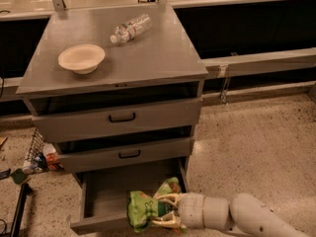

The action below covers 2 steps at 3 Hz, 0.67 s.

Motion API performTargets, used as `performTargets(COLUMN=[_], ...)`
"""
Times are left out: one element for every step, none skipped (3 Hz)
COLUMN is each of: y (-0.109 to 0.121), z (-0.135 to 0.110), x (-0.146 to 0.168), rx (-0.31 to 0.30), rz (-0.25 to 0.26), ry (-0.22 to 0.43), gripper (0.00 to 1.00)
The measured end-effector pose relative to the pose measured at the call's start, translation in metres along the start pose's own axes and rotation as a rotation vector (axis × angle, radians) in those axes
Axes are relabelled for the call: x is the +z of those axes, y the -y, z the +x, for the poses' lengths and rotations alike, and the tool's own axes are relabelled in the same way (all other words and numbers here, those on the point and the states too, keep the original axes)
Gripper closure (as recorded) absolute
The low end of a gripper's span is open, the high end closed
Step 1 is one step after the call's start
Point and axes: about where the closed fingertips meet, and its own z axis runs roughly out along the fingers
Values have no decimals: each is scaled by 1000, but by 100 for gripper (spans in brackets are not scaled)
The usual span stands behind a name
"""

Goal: Pick green rice chip bag from bottom drawer and place on counter

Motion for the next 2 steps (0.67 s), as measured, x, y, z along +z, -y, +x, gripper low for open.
performTargets(y=[5,51], z=[1,-48], x=[6,22], rx=[-19,-155], rz=[-1,-27], ry=[1,69], gripper=[100,100])
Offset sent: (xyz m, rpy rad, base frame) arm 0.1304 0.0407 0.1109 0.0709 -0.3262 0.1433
